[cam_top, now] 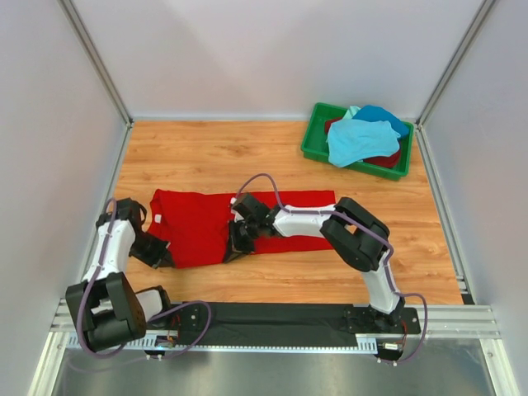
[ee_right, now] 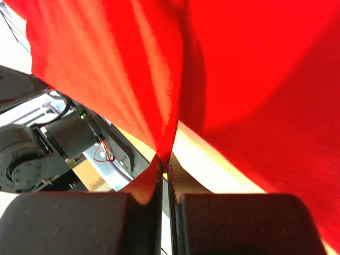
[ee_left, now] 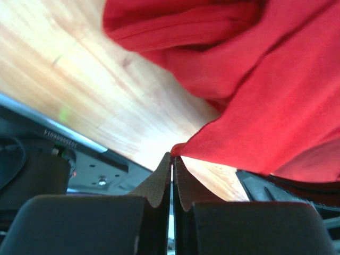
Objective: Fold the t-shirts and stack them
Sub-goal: Fold the tshirt
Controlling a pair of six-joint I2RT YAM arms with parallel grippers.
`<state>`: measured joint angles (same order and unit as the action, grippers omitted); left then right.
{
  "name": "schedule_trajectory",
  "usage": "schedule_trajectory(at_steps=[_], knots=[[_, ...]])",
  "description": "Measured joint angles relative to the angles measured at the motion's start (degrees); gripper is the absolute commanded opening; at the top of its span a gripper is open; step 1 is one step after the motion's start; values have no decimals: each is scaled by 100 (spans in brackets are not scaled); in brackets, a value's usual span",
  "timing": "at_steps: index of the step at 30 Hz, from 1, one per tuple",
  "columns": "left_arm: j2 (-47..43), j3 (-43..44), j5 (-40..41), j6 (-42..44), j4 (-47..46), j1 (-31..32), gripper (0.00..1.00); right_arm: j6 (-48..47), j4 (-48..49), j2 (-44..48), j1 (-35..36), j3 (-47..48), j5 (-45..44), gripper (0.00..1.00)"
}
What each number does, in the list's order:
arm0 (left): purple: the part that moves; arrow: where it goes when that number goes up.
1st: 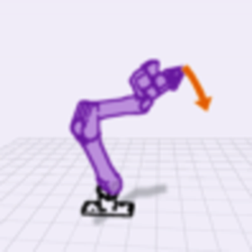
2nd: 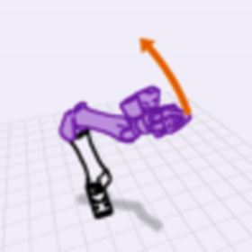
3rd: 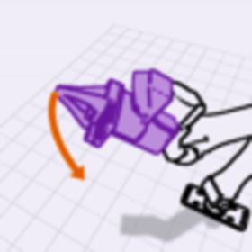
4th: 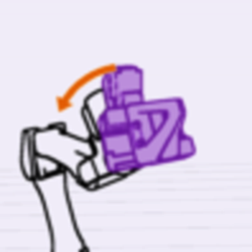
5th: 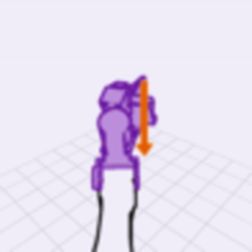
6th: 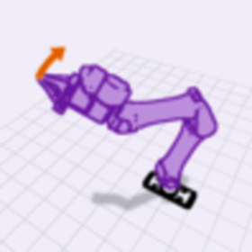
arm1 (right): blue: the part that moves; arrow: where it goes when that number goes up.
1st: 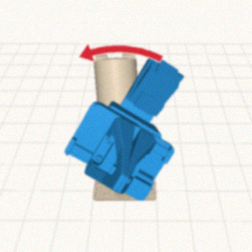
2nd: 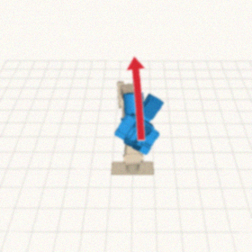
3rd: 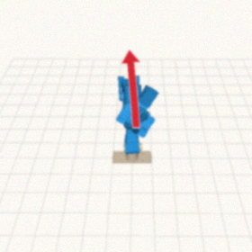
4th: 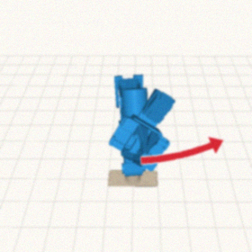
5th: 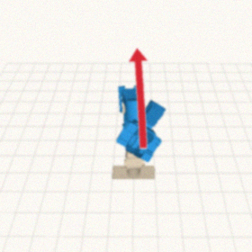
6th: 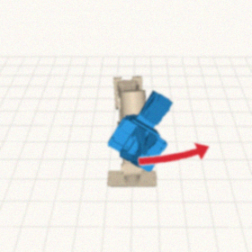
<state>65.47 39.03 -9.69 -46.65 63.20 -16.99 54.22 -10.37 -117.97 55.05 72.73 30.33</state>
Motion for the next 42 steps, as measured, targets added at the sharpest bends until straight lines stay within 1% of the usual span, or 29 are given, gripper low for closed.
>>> schedule_trajectory(at_steps=[4, 7, 12, 16, 19, 28, 37, 42], knots=[[372, 35, 48, 7, 101, -4, 0, -286, -369, 2, 0, 234, 122, 0], [761, 221, 87, 81, 138, -4, 0, -387, -518, 2, -2, 369, 229, 0], [730, 625, 184, 197, 105, -4, 0, -485, -726, -7, -83, 811, 472, 0], [542, 861, 122, 267, -87, -4, 0, -551, -820, -127, -289, 1285, 662, 0], [616, 1071, 44, 334, -306, -4, 0, -671, -962, -398, -492, 1729, 785, 0], [1412, 1517, -319, 350, -1123, -2, 0, -1134, -1652, -1305, -962, 2800, 1086, 2], [2050, 1958, -492, 328, -1657, 122, 0, -1259, -1886, -1545, -1182, 3285, 1250, 3], [2398, 2269, -461, 306, -1742, 168, 0, -1272, -1980, -1788, -1276, 3646, 1331, 5]])
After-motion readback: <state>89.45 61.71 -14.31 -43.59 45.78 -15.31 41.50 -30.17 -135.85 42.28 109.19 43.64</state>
